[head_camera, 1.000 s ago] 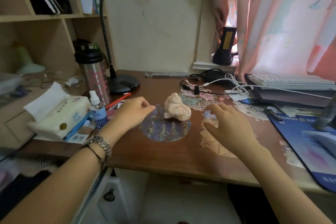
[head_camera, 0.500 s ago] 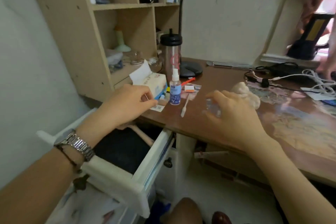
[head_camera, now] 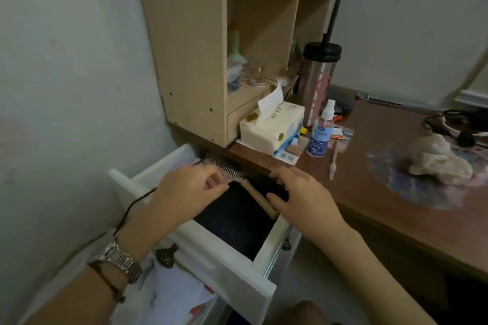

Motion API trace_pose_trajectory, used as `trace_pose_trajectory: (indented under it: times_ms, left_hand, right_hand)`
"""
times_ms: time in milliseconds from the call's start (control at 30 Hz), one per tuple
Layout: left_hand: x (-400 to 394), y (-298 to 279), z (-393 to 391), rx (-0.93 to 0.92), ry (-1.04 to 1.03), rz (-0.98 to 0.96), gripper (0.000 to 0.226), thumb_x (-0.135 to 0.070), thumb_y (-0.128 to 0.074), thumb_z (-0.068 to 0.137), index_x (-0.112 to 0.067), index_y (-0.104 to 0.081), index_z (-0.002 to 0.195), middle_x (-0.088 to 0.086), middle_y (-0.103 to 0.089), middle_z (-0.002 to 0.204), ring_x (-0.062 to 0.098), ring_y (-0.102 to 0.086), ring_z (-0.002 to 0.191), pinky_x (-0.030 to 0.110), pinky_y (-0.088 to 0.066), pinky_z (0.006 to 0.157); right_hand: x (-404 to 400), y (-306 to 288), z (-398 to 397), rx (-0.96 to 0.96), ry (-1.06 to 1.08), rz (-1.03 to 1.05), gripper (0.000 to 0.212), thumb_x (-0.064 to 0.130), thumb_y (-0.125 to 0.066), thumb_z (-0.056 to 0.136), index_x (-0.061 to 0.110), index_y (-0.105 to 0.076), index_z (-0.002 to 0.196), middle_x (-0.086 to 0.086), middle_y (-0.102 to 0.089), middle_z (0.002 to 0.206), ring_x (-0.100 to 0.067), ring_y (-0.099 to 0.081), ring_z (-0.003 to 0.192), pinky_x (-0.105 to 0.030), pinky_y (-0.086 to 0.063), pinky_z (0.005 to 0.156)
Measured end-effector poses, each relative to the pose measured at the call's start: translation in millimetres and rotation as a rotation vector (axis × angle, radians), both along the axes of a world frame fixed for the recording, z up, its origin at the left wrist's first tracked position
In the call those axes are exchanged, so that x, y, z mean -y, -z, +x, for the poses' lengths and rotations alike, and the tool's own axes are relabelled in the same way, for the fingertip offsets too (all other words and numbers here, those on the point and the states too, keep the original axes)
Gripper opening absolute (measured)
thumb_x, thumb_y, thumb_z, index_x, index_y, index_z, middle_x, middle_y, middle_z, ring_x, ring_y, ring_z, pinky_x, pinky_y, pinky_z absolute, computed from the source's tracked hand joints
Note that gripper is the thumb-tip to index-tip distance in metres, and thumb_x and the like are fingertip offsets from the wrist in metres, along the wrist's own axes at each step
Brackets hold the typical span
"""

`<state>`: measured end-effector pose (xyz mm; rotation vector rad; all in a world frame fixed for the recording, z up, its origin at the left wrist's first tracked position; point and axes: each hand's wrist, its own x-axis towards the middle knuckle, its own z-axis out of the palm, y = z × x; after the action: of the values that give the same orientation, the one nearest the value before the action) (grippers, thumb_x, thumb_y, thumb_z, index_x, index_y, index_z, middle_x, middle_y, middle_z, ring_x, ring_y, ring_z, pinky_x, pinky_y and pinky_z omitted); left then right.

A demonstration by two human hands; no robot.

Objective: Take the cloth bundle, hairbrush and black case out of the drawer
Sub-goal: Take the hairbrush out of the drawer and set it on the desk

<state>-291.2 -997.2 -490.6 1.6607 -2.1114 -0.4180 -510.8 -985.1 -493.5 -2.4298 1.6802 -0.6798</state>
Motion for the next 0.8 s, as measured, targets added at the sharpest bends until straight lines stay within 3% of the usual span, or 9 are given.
trace_pose_trajectory:
  times_ms: [200,300,467,567,800]
  left_hand:
    - [11,45,8,-0.061,0.023,0.049,0.014,-0.038,-0.064,0.081,-0.029,-0.064,0.091,-0.02,-0.057,0.07,-0.004,-0.057,0.072,0.02,-0.049,0.069]
    - [13,58,11,-0.059,0.037,0.089,0.013,-0.039,-0.064,0.081,-0.032,-0.061,0.091,-0.021,-0.057,0.073,-0.005,-0.057,0.074,0.017,-0.048,0.069]
    - [11,70,16,-0.065,0.035,0.122,0.017,-0.038,-0.064,0.081,-0.031,-0.062,0.097,-0.02,-0.057,0.08,-0.002,-0.058,0.079,0.015,-0.047,0.069]
    - [9,72,17,-0.086,0.028,0.103,0.019,-0.039,-0.064,0.081,-0.031,-0.062,0.097,-0.018,-0.062,0.086,0.0,-0.06,0.081,0.017,-0.048,0.07]
    - [8,70,20,-0.105,0.031,0.106,0.022,-0.039,-0.064,0.082,-0.027,-0.063,0.1,-0.012,-0.067,0.094,0.003,-0.061,0.085,0.022,-0.052,0.074]
  right_hand:
    - [24,32,28,-0.032,0.024,0.172,0.031,0.031,-0.06,0.086,0.019,-0.053,0.114,0.0,-0.059,0.11,-0.016,-0.059,0.094,-0.035,-0.054,0.079]
    - [32,46,38,-0.07,0.035,0.231,0.037,0.03,-0.06,0.087,0.02,-0.049,0.121,-0.001,-0.058,0.111,-0.015,-0.06,0.092,-0.032,-0.053,0.078]
    - [41,65,46,-0.162,0.048,0.285,0.066,0.029,-0.058,0.088,0.026,-0.024,0.144,-0.003,-0.052,0.128,-0.019,-0.058,0.103,-0.035,-0.053,0.084]
    - [44,73,50,-0.249,0.058,0.298,0.073,0.021,-0.056,0.089,0.026,-0.012,0.147,-0.007,-0.047,0.133,-0.026,-0.055,0.108,-0.039,-0.051,0.088]
    - [45,78,55,-0.138,0.065,0.31,0.069,0.001,-0.049,0.086,0.026,-0.023,0.145,-0.012,-0.047,0.124,-0.028,-0.047,0.111,-0.037,-0.047,0.088]
